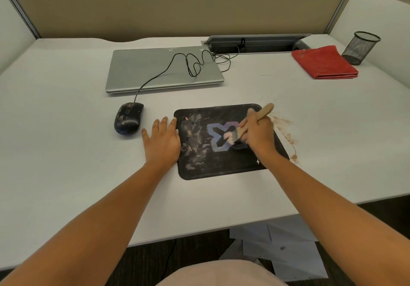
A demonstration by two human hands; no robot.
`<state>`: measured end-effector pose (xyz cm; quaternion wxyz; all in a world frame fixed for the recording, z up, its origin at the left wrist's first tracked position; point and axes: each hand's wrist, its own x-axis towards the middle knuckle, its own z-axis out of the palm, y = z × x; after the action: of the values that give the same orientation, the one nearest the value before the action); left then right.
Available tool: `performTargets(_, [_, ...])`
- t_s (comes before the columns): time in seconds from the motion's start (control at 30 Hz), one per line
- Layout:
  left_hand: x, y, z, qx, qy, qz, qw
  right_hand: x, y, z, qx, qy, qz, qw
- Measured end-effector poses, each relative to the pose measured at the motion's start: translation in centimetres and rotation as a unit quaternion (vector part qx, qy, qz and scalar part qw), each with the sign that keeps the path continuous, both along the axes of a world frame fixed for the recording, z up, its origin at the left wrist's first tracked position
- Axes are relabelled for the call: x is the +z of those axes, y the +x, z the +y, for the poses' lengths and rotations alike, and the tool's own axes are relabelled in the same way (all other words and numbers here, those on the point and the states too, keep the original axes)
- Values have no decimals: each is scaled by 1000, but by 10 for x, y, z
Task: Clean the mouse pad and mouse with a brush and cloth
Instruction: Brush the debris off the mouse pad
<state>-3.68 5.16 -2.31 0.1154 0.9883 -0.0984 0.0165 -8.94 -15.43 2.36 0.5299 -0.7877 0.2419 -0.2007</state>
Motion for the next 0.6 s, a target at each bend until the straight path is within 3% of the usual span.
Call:
performTargets(0.1, [1,-1,0,0,0,-2,1000,-4,-5,29,118,58,17,991])
performTargets(0.23, [2,-1,0,-1,-4,-1,1000,1,-4,41,213,27,69,974])
performTargets(0.37, [1,-1,0,0,-2,0,1000,20,10,6,57,57,16,997])
performTargets(0.47, [1,0,0,1,-2,-1,1000,22,18,-22,-46,-6,-11,999])
performTargets(0.6, [0,0,0,1,0,0,1000,15,29,-27,-41,-38,23,998])
